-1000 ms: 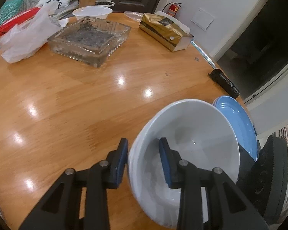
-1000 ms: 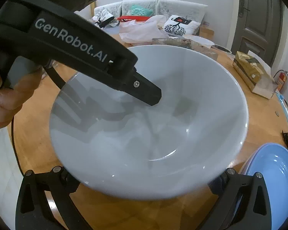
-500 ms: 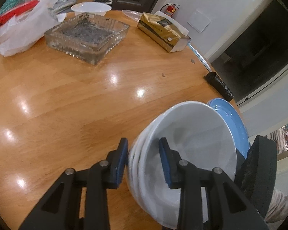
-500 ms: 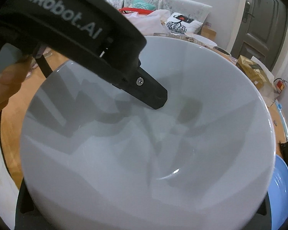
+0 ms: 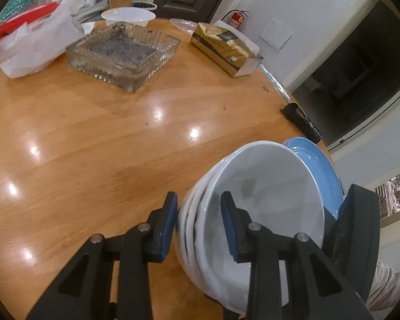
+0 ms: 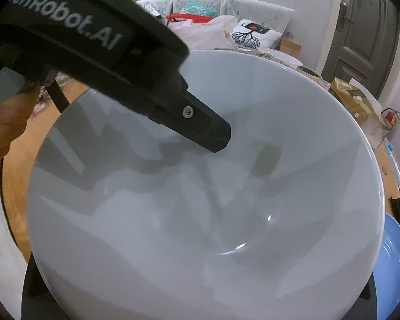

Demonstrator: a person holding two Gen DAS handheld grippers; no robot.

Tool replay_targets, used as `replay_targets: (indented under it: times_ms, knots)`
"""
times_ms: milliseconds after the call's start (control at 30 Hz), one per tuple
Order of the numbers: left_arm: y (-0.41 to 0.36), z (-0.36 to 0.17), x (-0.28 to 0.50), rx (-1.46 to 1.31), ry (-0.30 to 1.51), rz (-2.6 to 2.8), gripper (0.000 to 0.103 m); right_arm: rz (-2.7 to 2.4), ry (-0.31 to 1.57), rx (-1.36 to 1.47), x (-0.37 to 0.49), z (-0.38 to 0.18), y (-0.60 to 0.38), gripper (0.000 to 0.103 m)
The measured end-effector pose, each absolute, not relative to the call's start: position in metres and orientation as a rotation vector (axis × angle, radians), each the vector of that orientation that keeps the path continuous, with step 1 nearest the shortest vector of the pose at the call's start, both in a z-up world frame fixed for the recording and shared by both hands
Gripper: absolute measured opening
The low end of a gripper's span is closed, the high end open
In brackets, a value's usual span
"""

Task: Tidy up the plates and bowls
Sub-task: 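Carry the bowl stack with both grippers and lower it onto the blue plate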

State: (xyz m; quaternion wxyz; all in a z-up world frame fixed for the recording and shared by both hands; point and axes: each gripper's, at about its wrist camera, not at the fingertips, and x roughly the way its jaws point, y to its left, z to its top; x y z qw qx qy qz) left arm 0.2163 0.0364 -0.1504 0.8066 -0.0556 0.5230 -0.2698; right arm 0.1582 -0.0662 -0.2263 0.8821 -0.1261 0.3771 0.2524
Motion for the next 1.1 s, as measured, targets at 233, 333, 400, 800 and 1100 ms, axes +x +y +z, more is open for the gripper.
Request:
replay_targets:
  times_ms: [233,333,400,800,1100]
  knots:
    - [0.036,-0.139,0.208,-0.084,1.108,-0.557,0.030,0.537,0.751,-0.264,0.149,-0.218,-0.063,0.102]
    - [0.039,-0.132,0.204,-0.083,1.091,-0.548,0.030,0.547,0.740,-0.260,0.147,-0.211,-0.062,0.102]
    - [0.040,-0.126,0.201,-0.082,1.082,-0.545,0.030,0.551,0.729,-0.259,0.145,-0.206,-0.062,0.102]
    - [0.040,-0.087,0.173,-0.047,1.019,-0.517,0.030,0.568,0.661,-0.261,0.128,-0.173,-0.060,0.102]
    - [0.032,-0.067,0.155,-0.032,0.989,-0.509,0.030,0.567,0.635,-0.257,0.129,-0.160,-0.073,0.102]
